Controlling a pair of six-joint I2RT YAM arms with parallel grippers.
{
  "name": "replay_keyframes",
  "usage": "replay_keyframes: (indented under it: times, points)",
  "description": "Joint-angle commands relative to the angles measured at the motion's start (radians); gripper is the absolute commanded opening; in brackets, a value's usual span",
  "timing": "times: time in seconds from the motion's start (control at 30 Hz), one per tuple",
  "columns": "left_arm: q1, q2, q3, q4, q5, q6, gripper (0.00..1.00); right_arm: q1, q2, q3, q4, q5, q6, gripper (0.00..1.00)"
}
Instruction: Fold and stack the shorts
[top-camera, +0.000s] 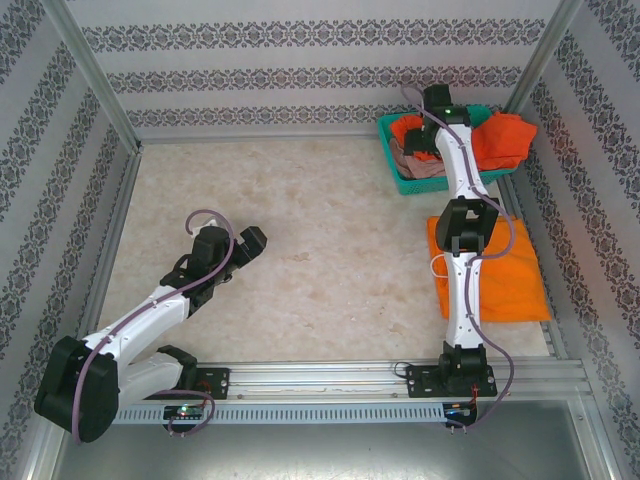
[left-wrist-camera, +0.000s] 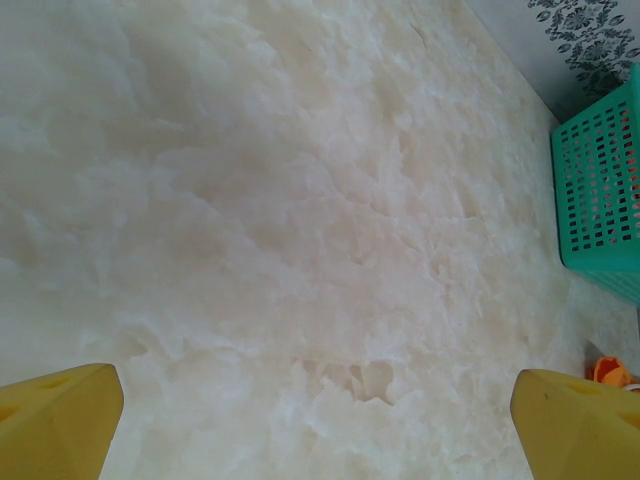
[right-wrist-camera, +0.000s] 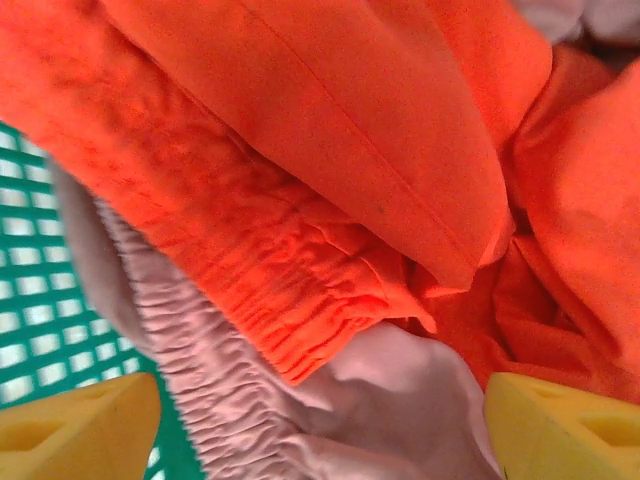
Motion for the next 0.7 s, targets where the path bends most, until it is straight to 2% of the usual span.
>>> replay_keyframes:
  times: [0.0, 0.1, 0.43, 0.6, 0.67]
  points:
    - [0.013, -0.011, 0.008, -0.013, 0.01, 0.001, 1.0, -0.009, 0.015, 0.038, -0.008, 0.019, -0.024, 0.83]
    - [0.013, -0.004, 0.012, -0.018, 0.013, 0.004, 1.0, -0.013, 0.049, 0.038, 0.001, 0.018, -0.03, 0.81]
    - [0.014, -0.001, 0.015, -0.031, 0.007, 0.003, 1.0, -0.034, 0.102, 0.04, 0.03, 0.0, -0.019, 0.54]
    - [0.013, -0.006, 0.018, -0.039, 0.004, 0.003, 1.0, -0.034, 0.1, 0.043, 0.055, -0.022, 0.002, 0.2]
    - [0.014, -0.013, 0.017, -0.046, 0.002, 0.003, 1.0, -0.034, 0.083, 0.043, 0.072, -0.028, 0.014, 0.11]
